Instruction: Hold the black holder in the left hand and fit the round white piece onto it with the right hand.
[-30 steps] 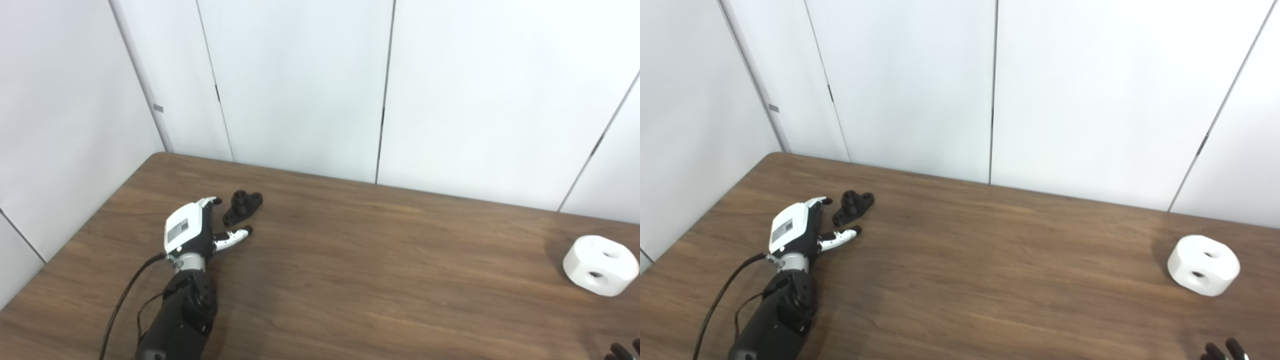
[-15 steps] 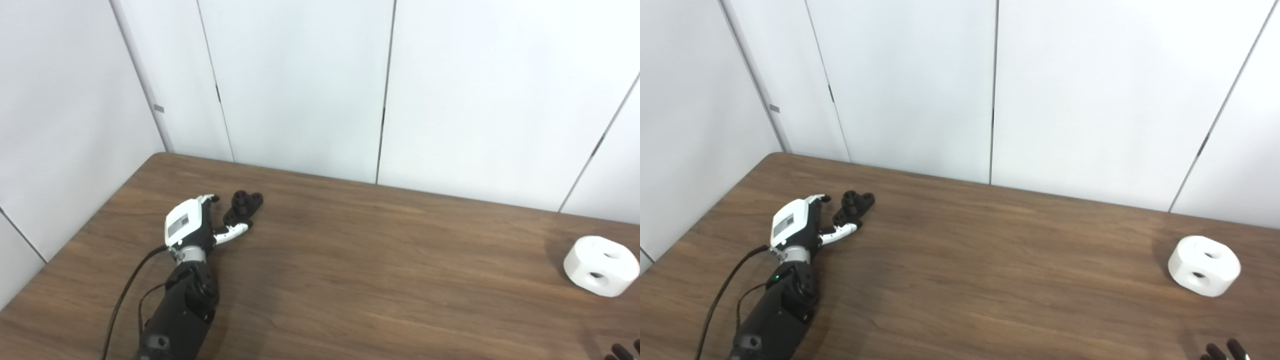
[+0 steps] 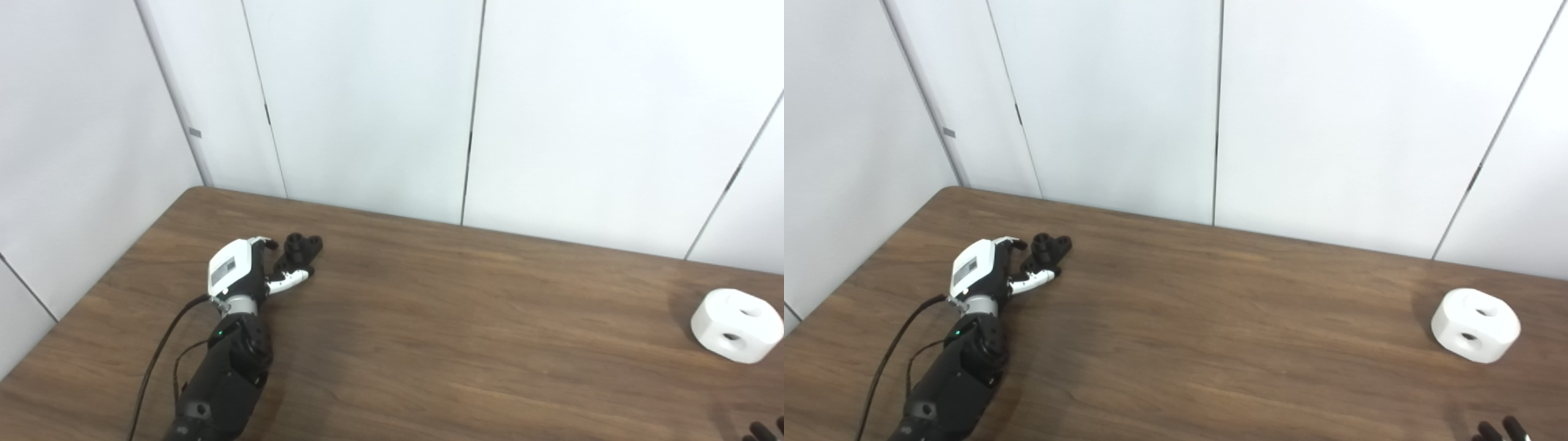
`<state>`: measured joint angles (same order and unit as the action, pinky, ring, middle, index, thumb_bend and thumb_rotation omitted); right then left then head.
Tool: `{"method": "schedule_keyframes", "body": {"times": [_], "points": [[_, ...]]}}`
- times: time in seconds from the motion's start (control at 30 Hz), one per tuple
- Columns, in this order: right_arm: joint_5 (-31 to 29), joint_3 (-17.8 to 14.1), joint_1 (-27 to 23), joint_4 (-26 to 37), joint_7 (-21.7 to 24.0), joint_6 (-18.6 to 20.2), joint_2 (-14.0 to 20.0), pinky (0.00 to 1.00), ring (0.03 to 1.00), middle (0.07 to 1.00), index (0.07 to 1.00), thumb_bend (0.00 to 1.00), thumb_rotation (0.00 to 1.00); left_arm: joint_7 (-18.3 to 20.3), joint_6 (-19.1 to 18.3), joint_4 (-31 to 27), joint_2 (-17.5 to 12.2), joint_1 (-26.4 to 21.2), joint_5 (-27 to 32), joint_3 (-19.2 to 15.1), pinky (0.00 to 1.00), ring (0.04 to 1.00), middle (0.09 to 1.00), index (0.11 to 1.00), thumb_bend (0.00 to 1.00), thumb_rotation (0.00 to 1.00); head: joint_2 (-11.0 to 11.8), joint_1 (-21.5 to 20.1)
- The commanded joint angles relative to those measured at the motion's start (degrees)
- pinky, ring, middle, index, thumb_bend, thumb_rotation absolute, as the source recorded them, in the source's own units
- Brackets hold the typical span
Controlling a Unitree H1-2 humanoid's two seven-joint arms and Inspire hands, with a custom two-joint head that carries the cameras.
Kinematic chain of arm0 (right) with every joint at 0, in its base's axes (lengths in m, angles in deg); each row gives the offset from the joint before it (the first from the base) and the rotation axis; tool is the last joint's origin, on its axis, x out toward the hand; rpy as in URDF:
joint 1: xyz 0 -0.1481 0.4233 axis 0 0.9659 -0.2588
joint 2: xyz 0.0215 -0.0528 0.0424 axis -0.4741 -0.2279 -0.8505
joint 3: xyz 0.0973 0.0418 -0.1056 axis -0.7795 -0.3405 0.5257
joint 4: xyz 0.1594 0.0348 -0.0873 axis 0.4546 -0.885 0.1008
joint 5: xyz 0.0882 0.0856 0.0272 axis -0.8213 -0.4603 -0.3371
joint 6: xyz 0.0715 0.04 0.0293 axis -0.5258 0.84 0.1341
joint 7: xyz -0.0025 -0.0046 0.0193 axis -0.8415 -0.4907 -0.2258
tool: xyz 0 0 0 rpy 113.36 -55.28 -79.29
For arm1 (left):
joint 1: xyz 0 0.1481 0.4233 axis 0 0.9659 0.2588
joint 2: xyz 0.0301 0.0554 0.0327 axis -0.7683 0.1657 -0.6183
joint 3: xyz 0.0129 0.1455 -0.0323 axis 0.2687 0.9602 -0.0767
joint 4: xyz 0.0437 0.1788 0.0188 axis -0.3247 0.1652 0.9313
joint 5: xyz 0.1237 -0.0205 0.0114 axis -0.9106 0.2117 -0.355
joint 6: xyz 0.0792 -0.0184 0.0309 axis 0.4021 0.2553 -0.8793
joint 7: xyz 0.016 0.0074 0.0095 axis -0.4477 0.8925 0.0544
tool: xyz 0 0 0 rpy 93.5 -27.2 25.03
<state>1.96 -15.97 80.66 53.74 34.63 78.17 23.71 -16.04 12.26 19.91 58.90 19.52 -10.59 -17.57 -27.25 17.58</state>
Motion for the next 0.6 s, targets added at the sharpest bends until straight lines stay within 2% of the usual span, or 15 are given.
{"method": "schedule_keyframes", "body": {"times": [0.0, 0.4, 0.57], "points": [[0.2, 0.1, 1.4, 1.1, -0.1, 0.8, 0.9, 0.98, 0.941, 0.943, 0.983, 0.51, 1.00, -1.2, 1.5, -0.1, -1.8, -2.7, -0.4, 0.5, 0.98, 0.925, 0.875, 0.724, 0.84, 0.40, -0.1, 0.0], [0.6, 0.1, 1.4, 1.2, -0.5, 0.9, 0.8, 0.97, 0.938, 0.939, 0.979, 0.56, 1.00, -2.6, 2.4, 1.6, -1.6, -3.3, -0.6, 1.8, 0.99, 0.924, 0.867, 0.706, 0.84, 0.34, -0.7, 0.0], [0.7, 0.2, 1.5, 1.9, -0.9, 1.5, 0.7, 0.98, 0.941, 0.940, 0.975, 0.54, 1.00, -2.9, 2.5, 2.0, -1.8, -3.3, -0.4, 1.9, 1.00, 0.929, 0.865, 0.686, 0.82, 0.28, -0.8, -0.1]]}}
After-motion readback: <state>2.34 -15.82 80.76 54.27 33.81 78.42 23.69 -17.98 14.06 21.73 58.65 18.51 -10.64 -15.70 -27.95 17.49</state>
